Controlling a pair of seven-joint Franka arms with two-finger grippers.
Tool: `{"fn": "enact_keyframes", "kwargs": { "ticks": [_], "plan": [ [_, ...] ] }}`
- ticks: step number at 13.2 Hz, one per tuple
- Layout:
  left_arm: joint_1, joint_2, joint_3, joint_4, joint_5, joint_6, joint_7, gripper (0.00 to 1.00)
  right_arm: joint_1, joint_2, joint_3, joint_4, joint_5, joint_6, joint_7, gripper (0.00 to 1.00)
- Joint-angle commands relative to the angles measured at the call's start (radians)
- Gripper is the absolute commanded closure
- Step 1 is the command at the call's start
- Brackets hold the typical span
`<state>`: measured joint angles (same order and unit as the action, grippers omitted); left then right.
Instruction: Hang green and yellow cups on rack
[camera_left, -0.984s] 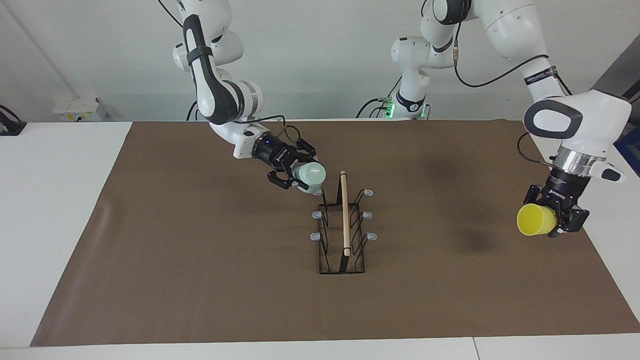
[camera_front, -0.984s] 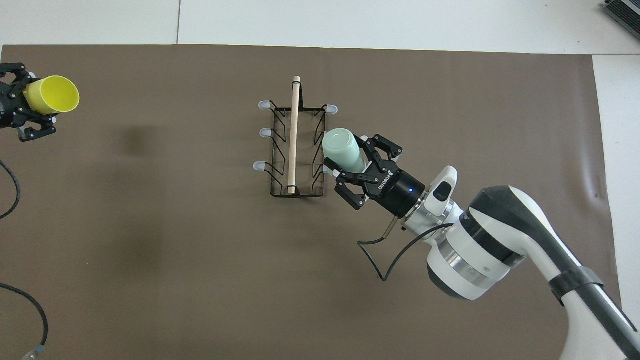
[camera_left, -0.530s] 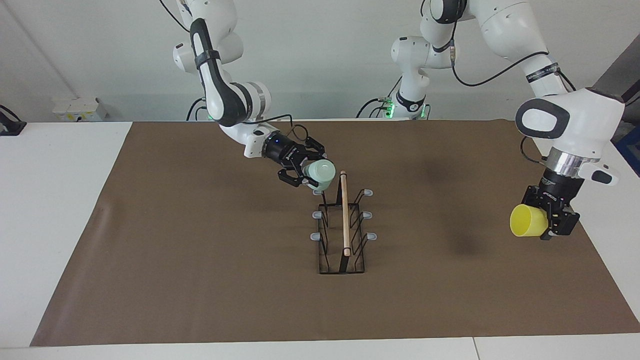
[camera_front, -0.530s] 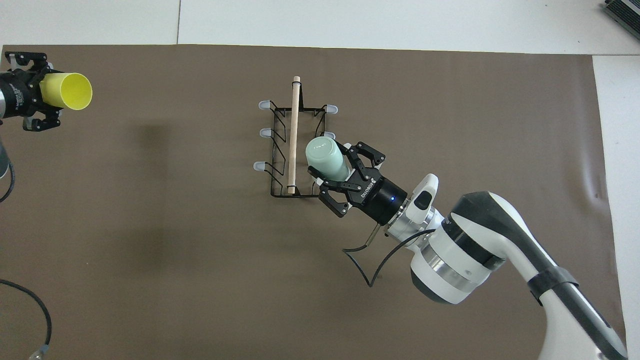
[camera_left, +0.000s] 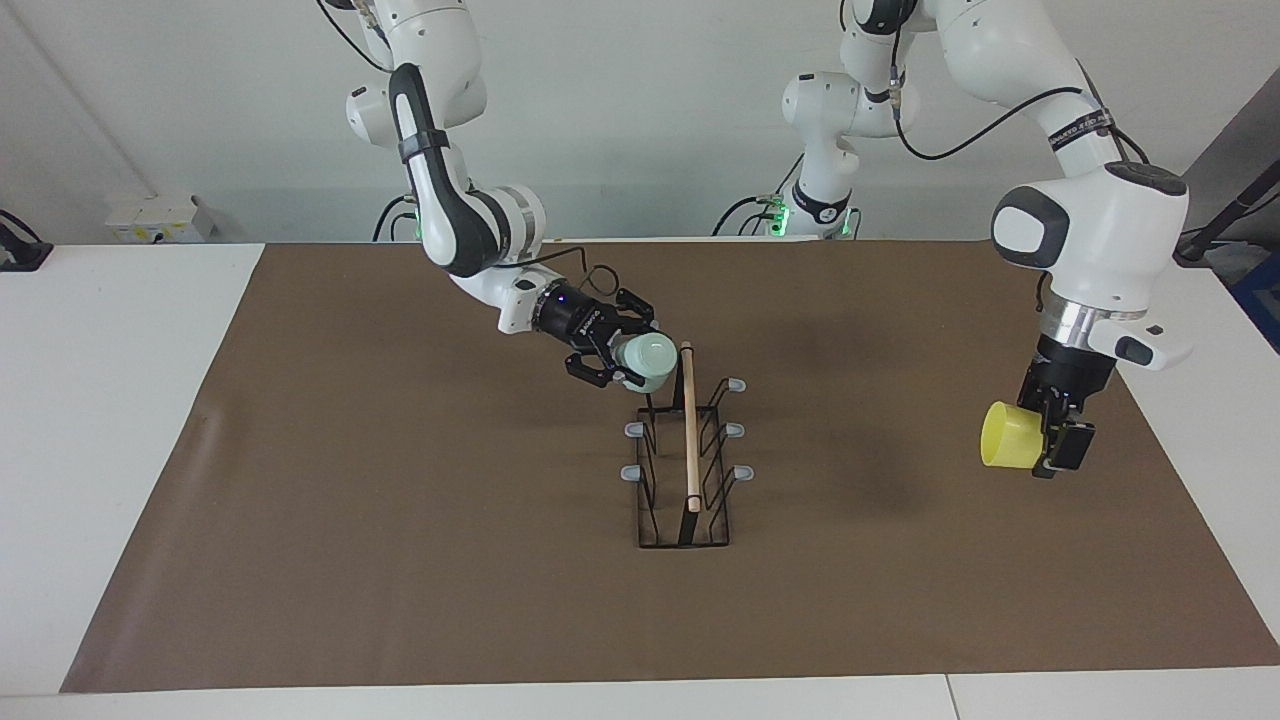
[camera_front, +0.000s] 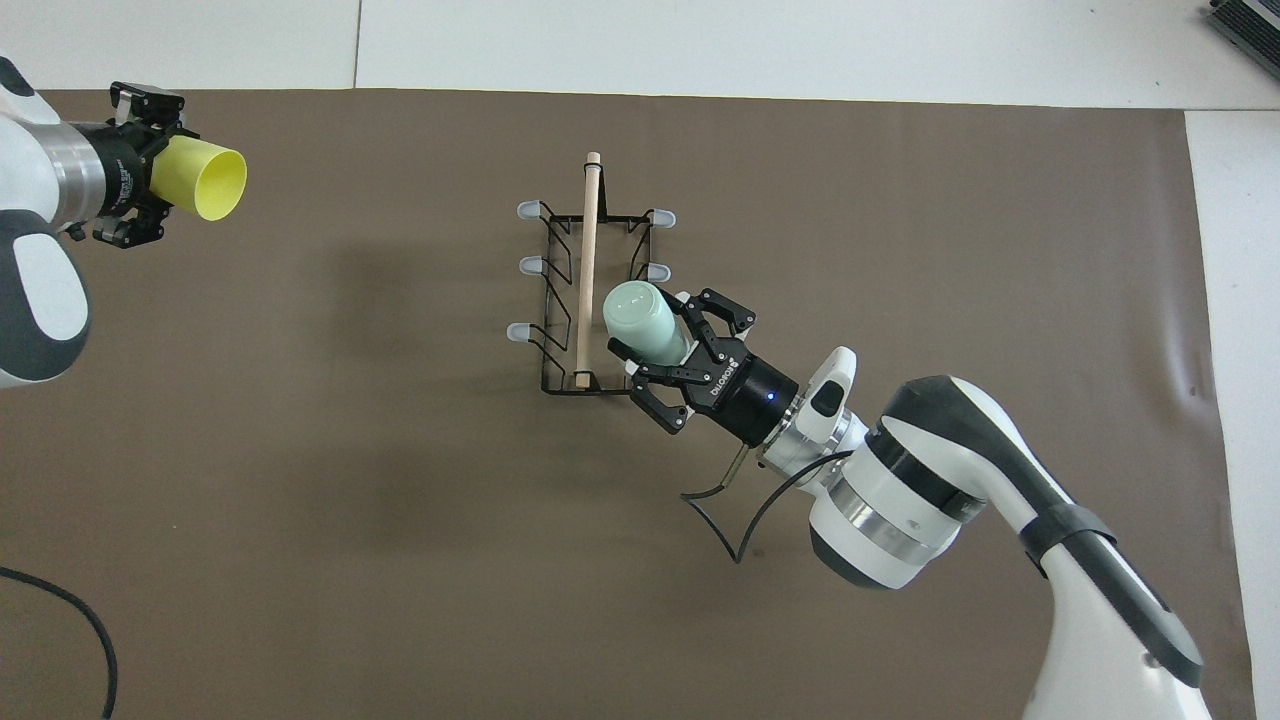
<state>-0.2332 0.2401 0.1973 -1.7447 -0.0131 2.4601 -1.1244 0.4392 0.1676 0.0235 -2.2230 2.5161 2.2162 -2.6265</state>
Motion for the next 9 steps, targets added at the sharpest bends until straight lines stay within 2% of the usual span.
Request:
{"fn": "enact_keyframes", "kwargs": {
  "ticks": [1, 3, 5, 9],
  "plan": [
    [-0.018, -0.027, -0.044, -0.021, 0.186, 0.007, -0.136, 1.00, -0.008, 0.047, 0.003, 0.012, 0.056, -0.059, -0.088, 1.00],
    [-0.018, -0.035, -0.088, -0.032, 0.277, -0.001, -0.195, 1.00, -0.008, 0.049, 0.003, 0.010, 0.078, -0.065, -0.108, 1.00],
    [-0.020, -0.039, -0.125, -0.041, 0.321, -0.003, -0.195, 1.00, -0.017, 0.065, 0.001, 0.009, 0.075, -0.064, -0.130, 1.00],
    [-0.020, -0.058, -0.200, -0.082, 0.497, 0.002, -0.196, 1.00, -0.019, 0.082, -0.001, 0.003, 0.067, -0.035, -0.156, 1.00]
  ]
}}
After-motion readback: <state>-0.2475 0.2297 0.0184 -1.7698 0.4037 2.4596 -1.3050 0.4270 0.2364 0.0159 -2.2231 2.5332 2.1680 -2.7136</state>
